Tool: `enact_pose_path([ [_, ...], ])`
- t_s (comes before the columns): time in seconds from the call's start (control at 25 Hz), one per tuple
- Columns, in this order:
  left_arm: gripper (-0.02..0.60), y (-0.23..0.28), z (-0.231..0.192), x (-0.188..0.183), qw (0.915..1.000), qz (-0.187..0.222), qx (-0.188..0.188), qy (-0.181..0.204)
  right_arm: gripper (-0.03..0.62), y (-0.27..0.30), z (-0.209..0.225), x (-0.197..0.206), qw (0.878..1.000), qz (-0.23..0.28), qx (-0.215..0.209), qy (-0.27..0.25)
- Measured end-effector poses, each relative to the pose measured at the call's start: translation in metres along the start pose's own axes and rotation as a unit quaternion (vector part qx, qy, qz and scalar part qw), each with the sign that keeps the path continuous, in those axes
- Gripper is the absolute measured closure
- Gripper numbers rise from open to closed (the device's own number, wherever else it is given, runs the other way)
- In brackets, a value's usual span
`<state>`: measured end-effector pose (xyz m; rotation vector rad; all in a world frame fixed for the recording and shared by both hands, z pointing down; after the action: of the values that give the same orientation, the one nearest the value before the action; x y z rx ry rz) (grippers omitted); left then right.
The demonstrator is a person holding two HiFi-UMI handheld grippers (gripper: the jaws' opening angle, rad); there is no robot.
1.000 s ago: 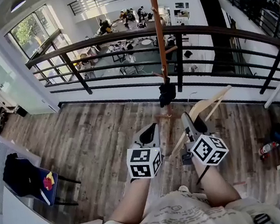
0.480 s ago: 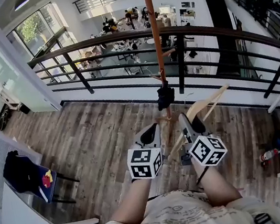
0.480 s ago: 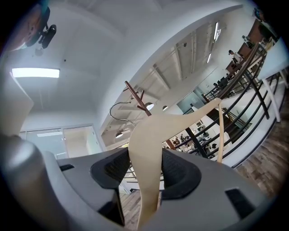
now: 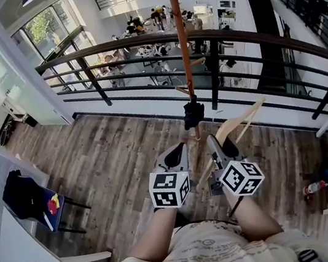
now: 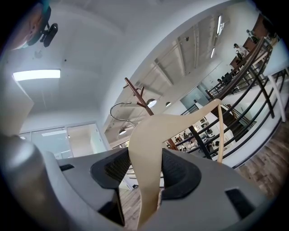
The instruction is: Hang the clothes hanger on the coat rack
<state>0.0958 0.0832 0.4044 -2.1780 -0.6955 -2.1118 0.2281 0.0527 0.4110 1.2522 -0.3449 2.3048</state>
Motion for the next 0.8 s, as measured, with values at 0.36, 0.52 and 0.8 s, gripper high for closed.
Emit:
enact_pose_path([
  [0.36,0.584,0.017,-0.014,-0.003,1.0,0.004,0.001,-0.004,0.384,0.021,0.004,0.0,1.0,-0.001,-0.001,-0.007],
  [0.52,0.584,0.023,-0.031,-0.005,0.9999,0.009,-0.006,-0.01,0.384,0.037,0.002,0.003,1.0,-0.004,-0.006,-0.01],
  [0.8,0.584,0.044,-0.059,0.002,0.9997,-0.003,-0.008,-0.022,0.384,0.07,0.006,0.014,1.0,-0.02,-0.005,-0.014],
])
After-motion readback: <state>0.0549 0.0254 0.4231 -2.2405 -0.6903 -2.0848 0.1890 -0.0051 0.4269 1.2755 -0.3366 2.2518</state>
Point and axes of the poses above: the fingertips, and each gripper's own axes: y forward along the fingers, z to its right, x out of its underside, the point moved 3 cm from there along -y, backward along the fingers, and after that the axes turned 3 degrees about -z, right-handed, at the moved point
